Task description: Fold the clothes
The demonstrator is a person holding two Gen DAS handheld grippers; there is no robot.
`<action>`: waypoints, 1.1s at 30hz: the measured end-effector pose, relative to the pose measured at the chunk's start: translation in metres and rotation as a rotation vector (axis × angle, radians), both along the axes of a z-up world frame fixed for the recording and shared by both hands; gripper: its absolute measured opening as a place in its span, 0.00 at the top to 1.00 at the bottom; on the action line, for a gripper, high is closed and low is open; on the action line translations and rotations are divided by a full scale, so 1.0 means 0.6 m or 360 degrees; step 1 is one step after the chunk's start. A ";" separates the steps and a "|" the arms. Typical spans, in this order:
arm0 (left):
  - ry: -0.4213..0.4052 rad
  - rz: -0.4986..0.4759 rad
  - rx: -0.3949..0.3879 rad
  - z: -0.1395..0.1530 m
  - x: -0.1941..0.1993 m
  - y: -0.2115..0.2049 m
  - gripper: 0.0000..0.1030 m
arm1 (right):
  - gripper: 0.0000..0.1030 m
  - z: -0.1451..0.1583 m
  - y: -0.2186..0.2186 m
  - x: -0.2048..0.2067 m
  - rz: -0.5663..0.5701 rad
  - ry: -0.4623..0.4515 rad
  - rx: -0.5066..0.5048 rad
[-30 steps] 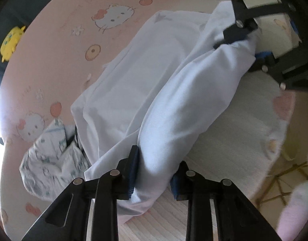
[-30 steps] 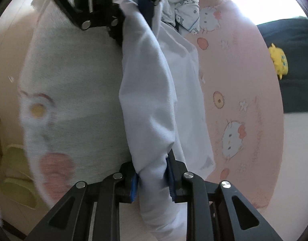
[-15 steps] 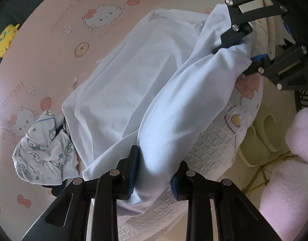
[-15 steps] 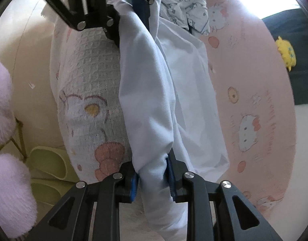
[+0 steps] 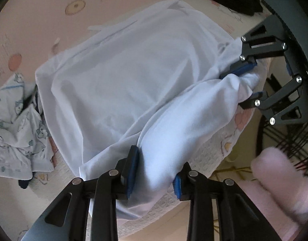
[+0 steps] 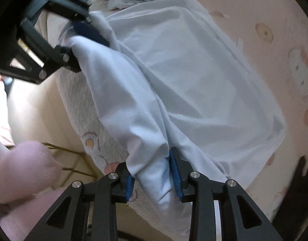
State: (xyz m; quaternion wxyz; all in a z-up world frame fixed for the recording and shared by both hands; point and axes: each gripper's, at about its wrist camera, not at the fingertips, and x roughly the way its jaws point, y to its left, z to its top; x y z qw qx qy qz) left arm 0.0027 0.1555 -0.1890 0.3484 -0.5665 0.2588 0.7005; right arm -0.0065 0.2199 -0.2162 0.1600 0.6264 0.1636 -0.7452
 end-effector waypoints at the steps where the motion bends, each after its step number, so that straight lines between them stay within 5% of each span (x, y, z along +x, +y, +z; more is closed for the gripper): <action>1: -0.0038 0.0039 0.0015 0.000 -0.009 -0.003 0.73 | 0.69 0.001 0.006 -0.005 -0.0024 -0.0024 -0.0029; 11: -0.0169 0.0382 0.0136 -0.003 -0.053 -0.030 0.73 | 0.69 0.014 0.082 -0.047 -0.0520 -0.0134 -0.0348; 15: -0.0117 0.0413 0.0076 0.006 -0.054 -0.028 0.73 | 0.69 0.020 0.109 -0.055 -0.0684 -0.0147 -0.0437; 22: 0.0191 0.0256 -0.0150 0.021 -0.033 0.005 0.72 | 0.69 0.017 0.123 -0.082 -0.0846 -0.0170 -0.0417; 33: 0.0014 0.0399 -0.0046 -0.023 -0.079 -0.004 0.67 | 0.69 -0.025 0.127 -0.104 -0.0812 -0.0252 -0.0360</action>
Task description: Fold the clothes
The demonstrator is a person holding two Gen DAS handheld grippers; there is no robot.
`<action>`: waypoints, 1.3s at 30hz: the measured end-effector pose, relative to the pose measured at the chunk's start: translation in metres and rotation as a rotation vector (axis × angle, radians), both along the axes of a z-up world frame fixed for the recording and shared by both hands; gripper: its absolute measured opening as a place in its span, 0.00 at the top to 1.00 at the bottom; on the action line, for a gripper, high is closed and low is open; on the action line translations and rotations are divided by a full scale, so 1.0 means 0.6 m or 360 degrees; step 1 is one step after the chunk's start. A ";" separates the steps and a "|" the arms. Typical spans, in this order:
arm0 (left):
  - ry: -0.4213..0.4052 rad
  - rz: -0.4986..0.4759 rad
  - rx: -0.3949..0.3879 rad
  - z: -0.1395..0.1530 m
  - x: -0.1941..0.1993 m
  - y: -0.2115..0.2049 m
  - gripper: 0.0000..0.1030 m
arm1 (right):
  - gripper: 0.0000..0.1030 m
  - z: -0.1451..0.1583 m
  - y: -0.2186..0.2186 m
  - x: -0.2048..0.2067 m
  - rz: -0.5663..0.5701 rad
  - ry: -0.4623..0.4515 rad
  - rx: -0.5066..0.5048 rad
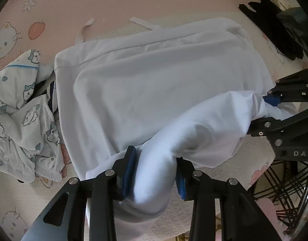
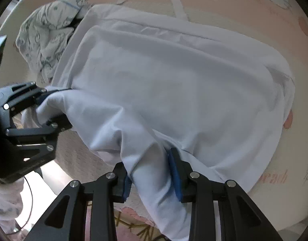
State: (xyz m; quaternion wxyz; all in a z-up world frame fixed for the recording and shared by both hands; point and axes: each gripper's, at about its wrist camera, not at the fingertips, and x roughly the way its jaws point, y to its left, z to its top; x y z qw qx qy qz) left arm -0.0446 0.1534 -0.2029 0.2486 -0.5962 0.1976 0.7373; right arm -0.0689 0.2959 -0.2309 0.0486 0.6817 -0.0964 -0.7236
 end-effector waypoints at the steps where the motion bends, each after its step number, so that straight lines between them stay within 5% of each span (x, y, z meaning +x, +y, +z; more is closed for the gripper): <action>1: 0.0002 -0.0004 -0.0010 0.002 0.002 0.001 0.67 | 0.69 -0.001 -0.002 0.000 0.0009 -0.0002 0.0011; 7: -0.0234 0.0153 0.0267 0.040 0.002 -0.049 0.65 | 0.69 -0.006 -0.019 0.004 0.0044 0.0010 0.0057; 11: -0.0197 0.0273 0.0394 0.073 0.015 -0.105 0.52 | 0.69 -0.008 -0.024 0.012 0.0062 0.0013 0.0078; 15: -0.0077 0.0335 0.0380 0.108 0.076 -0.144 0.35 | 0.69 -0.010 -0.027 0.014 0.0083 0.0013 0.0108; 18: -0.0060 0.0374 0.0304 0.092 0.078 -0.166 0.35 | 0.69 -0.012 -0.029 0.017 0.0090 0.0010 0.0114; 24: -0.0079 0.0396 0.0332 0.063 0.096 -0.188 0.35 | 0.69 -0.016 -0.037 0.027 0.0091 0.0013 0.0119; 27: 0.0044 0.0276 0.0312 0.063 0.110 -0.178 0.35 | 0.69 -0.020 -0.065 0.033 0.0094 0.0013 0.0120; 31: 0.0230 0.0182 0.0127 0.039 0.106 -0.162 0.35 | 0.68 -0.019 -0.074 0.038 0.0111 0.0020 0.0117; 32: 0.0280 0.0155 0.0104 0.035 0.106 -0.158 0.40 | 0.67 -0.019 -0.075 0.044 0.0125 0.0029 0.0116; 33: 0.0318 0.0118 0.0121 0.036 0.109 -0.158 0.60 | 0.66 -0.018 -0.082 0.045 0.0143 0.0040 0.0118; 34: 0.0334 0.0093 0.0153 0.037 0.109 -0.157 0.65 | 0.65 -0.016 -0.092 0.045 0.0164 0.0058 0.0129; 39: 0.0337 0.0079 0.0156 0.038 0.101 -0.158 0.66 | 0.50 -0.002 -0.107 0.061 0.0275 0.0177 0.0269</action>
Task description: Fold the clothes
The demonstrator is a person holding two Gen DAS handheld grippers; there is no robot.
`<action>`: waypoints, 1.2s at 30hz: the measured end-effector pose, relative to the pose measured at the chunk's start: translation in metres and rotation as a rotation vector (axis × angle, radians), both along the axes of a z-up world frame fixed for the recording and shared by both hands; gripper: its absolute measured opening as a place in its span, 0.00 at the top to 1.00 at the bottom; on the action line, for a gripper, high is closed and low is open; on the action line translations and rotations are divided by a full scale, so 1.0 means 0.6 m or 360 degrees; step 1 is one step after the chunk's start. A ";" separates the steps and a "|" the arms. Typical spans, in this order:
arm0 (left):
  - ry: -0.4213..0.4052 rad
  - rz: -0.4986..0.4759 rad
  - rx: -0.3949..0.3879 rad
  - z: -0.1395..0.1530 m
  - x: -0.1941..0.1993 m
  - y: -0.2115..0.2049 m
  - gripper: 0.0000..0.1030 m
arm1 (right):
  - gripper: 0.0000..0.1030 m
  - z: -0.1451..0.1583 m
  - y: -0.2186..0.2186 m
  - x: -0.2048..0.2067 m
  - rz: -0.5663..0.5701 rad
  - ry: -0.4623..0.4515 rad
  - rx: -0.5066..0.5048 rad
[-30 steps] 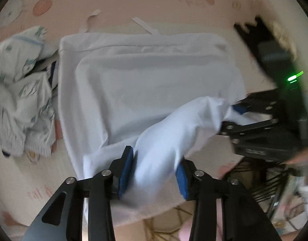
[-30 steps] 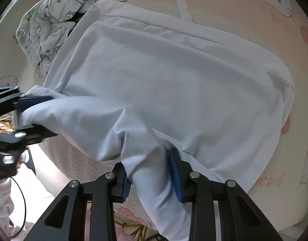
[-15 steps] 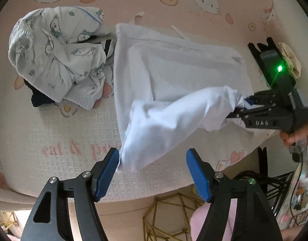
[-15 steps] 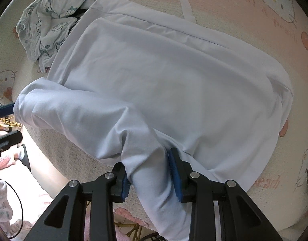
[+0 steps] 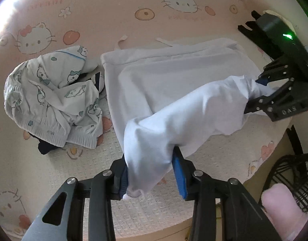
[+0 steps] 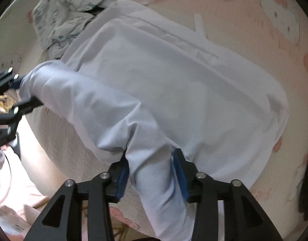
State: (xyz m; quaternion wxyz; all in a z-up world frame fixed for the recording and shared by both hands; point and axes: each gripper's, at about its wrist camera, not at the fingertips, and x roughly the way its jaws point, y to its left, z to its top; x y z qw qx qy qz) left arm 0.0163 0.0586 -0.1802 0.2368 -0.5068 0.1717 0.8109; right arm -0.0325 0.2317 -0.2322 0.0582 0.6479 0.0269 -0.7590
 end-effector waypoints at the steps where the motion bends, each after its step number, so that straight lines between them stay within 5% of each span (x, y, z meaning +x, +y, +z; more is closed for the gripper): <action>1: -0.0010 0.0003 0.0001 0.002 0.002 0.002 0.66 | 0.45 0.006 -0.002 0.003 0.0003 0.0018 0.0058; 3: -0.0022 0.0005 0.0000 0.003 0.003 0.007 0.66 | 0.38 0.024 -0.002 0.009 0.0002 0.0049 0.0179; 11: -0.0052 0.0047 0.0012 -0.005 -0.011 0.018 0.66 | 0.37 0.096 0.024 0.079 -0.0090 0.0217 0.0195; 16: -0.0098 0.0134 0.0105 -0.008 -0.017 0.007 0.66 | 0.37 0.166 0.056 0.186 -0.0222 0.0435 0.0219; 20: -0.0117 0.0163 0.0134 -0.012 -0.018 0.003 0.66 | 0.37 0.175 0.059 0.255 -0.0285 0.0555 0.0161; 27: -0.0088 0.0200 0.0147 -0.010 -0.010 0.004 0.66 | 0.37 0.094 0.050 0.255 -0.0323 0.0493 0.0201; 32: -0.0074 0.0255 0.0212 -0.009 -0.004 -0.004 0.66 | 0.37 0.057 0.013 0.243 -0.0140 0.0564 0.0524; 34: -0.0062 0.0248 0.0202 -0.008 -0.003 -0.003 0.66 | 0.44 0.056 0.002 0.240 -0.0041 0.0624 0.0531; 35: -0.0063 0.0244 0.0195 -0.007 -0.004 -0.002 0.66 | 0.60 0.058 0.002 0.238 -0.0036 0.0644 0.0525; 36: -0.0068 0.0245 0.0194 -0.007 -0.006 -0.001 0.66 | 0.61 0.062 0.008 0.233 -0.0063 0.0644 0.0505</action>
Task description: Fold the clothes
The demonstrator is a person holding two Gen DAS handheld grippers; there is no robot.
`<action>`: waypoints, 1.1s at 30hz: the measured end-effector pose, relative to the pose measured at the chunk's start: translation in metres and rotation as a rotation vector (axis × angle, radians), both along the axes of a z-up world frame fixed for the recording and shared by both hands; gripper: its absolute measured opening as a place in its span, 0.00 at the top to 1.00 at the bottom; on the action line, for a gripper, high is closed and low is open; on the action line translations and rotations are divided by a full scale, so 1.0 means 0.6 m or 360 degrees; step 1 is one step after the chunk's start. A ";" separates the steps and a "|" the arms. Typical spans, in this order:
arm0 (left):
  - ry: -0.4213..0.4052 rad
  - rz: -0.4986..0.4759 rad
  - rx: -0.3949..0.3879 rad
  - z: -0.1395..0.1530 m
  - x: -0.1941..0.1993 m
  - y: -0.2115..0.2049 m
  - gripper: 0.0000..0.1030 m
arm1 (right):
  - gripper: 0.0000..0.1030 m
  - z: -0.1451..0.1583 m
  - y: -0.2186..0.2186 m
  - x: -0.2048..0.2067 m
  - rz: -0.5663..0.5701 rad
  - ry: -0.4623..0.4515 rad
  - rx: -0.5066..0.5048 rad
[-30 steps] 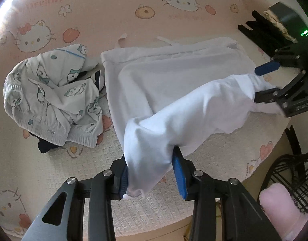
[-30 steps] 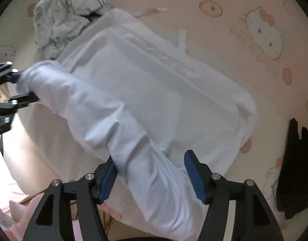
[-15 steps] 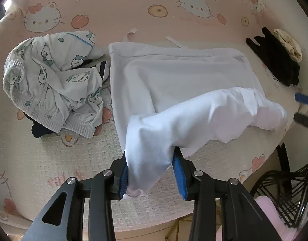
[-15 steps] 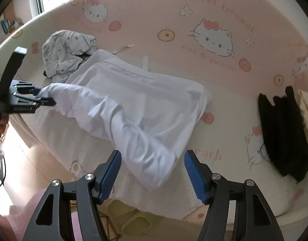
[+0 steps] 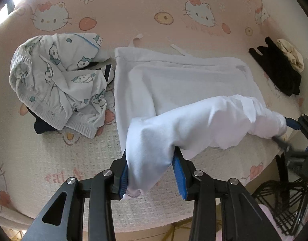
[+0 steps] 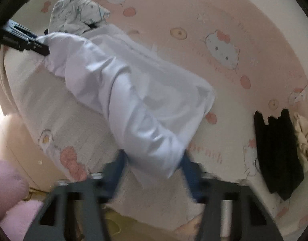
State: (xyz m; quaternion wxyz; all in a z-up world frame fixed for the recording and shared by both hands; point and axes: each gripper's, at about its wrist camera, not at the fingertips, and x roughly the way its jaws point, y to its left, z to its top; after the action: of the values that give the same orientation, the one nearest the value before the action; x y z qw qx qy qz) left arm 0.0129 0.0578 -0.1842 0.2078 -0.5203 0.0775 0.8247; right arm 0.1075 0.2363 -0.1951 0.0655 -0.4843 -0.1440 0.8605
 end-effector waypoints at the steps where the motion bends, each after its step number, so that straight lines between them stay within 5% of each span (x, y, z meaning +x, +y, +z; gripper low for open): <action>1: -0.0002 0.0004 0.0007 0.001 -0.003 0.000 0.66 | 0.62 0.005 0.009 -0.004 -0.0030 0.0001 -0.0057; 7: -0.0010 0.0040 0.0047 0.013 -0.028 -0.006 0.66 | 0.64 0.036 0.097 -0.023 -0.0248 0.0073 -0.0554; 17: -0.0024 0.0138 0.0096 0.008 -0.079 -0.021 0.57 | 0.64 0.012 0.207 -0.056 -0.0555 0.0069 -0.1186; 23: -0.0058 0.0170 0.0144 -0.021 -0.115 -0.031 0.52 | 0.64 -0.017 0.218 -0.101 -0.0661 -0.0085 -0.1022; 29: 0.0002 0.0160 -0.0008 -0.047 -0.108 -0.002 0.51 | 0.64 -0.049 0.224 -0.130 -0.0767 -0.0224 -0.1036; 33: -0.0008 0.0240 0.0117 -0.050 -0.101 -0.020 0.51 | 0.63 -0.052 0.217 -0.132 -0.0794 -0.0235 -0.1035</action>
State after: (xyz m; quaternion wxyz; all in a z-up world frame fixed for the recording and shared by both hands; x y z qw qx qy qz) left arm -0.0478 0.0459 -0.2143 0.1642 -0.5188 0.0071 0.8389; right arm 0.0284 0.3668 -0.2262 0.1050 -0.5602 0.2527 0.7819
